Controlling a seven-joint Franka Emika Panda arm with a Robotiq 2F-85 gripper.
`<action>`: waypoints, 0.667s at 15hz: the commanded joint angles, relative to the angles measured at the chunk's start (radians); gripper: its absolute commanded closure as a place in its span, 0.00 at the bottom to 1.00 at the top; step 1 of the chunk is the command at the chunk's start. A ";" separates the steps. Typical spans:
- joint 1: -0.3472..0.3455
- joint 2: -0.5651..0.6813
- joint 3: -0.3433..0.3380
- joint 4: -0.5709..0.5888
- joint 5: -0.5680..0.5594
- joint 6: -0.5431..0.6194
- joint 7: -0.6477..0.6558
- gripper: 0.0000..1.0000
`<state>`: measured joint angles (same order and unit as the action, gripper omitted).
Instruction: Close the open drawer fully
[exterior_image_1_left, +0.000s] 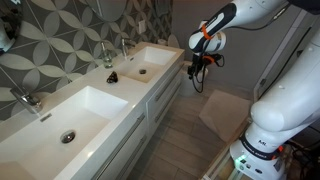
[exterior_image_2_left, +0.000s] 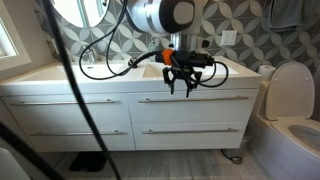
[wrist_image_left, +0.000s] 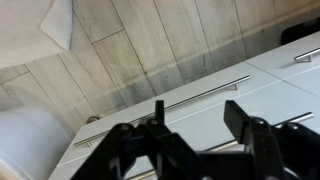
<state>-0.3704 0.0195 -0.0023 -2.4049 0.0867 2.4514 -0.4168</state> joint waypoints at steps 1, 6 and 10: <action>0.102 -0.169 -0.064 -0.060 -0.059 -0.120 0.138 0.06; 0.171 -0.293 -0.065 -0.052 -0.100 -0.271 0.346 0.00; 0.218 -0.385 -0.051 -0.086 -0.083 -0.332 0.408 0.00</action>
<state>-0.1920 -0.2759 -0.0522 -2.4392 0.0112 2.1567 -0.0597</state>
